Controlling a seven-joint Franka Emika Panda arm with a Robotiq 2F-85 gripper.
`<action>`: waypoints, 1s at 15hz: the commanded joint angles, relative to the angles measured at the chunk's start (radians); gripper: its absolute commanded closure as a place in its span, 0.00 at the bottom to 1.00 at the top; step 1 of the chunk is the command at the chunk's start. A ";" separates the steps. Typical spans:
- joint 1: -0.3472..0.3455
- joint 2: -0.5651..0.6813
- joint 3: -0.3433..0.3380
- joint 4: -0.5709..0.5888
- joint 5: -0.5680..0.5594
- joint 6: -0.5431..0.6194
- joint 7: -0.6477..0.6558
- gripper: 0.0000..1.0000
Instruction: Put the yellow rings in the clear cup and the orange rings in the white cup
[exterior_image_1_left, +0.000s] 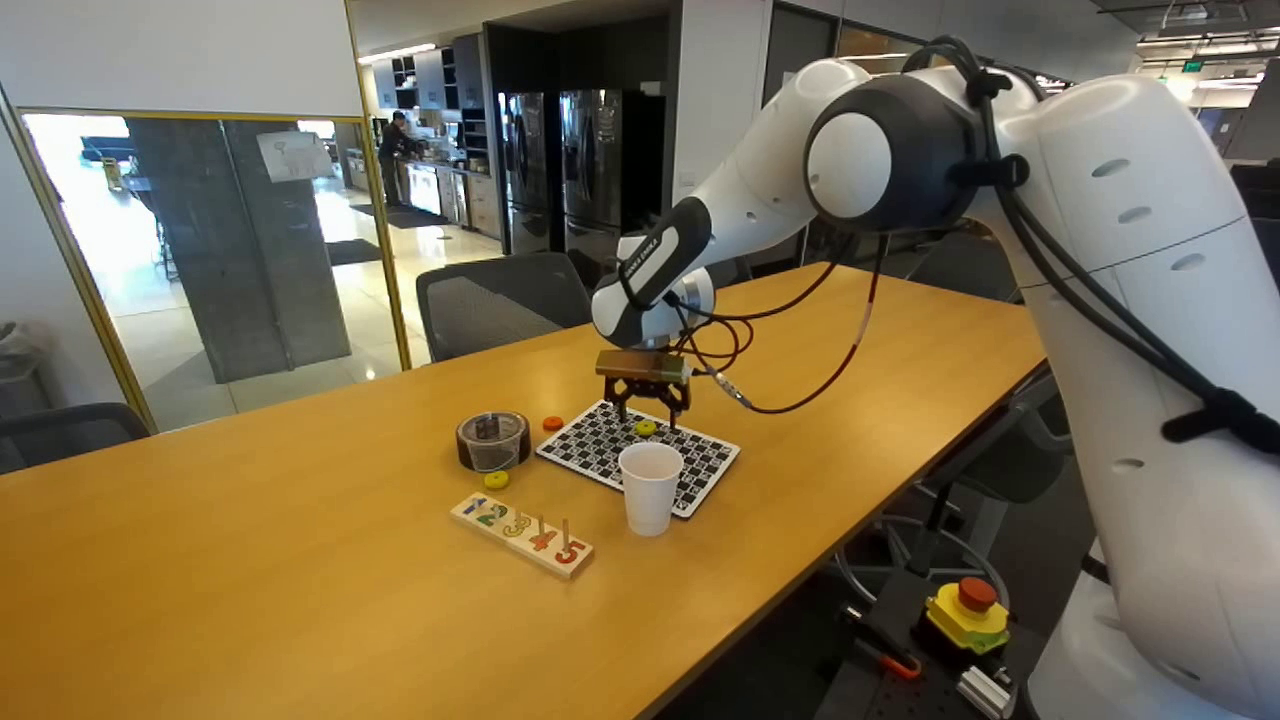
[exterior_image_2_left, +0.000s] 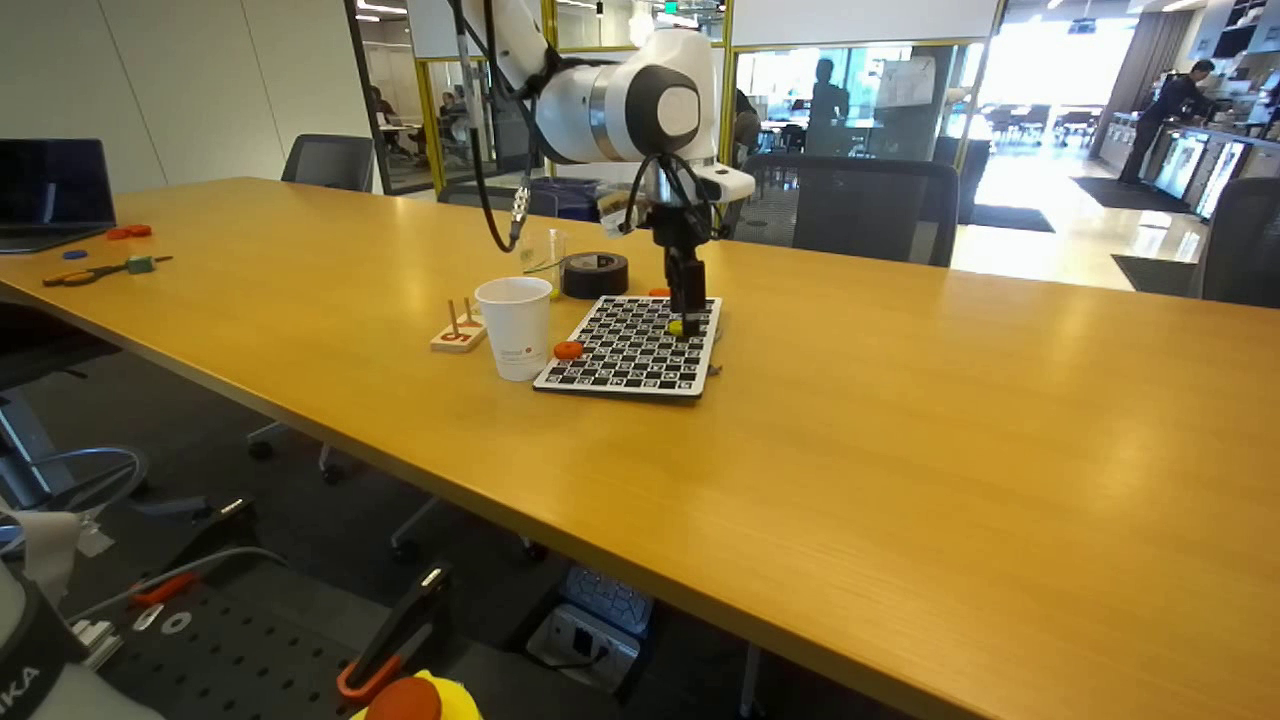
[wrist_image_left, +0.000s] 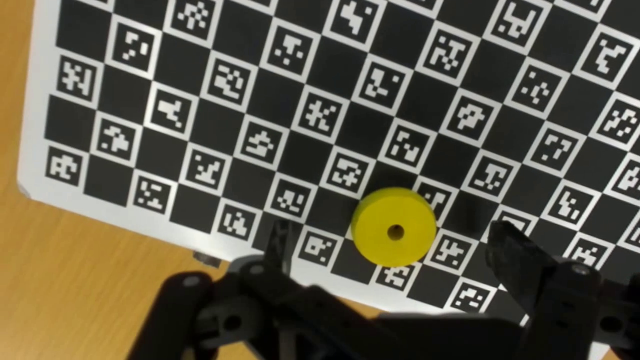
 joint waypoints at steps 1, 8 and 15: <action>0.015 0.022 -0.018 0.037 -0.029 -0.010 0.043 0.00; 0.013 0.029 -0.016 0.050 -0.026 -0.010 0.056 0.58; 0.005 0.007 -0.004 0.065 -0.015 -0.048 0.046 0.83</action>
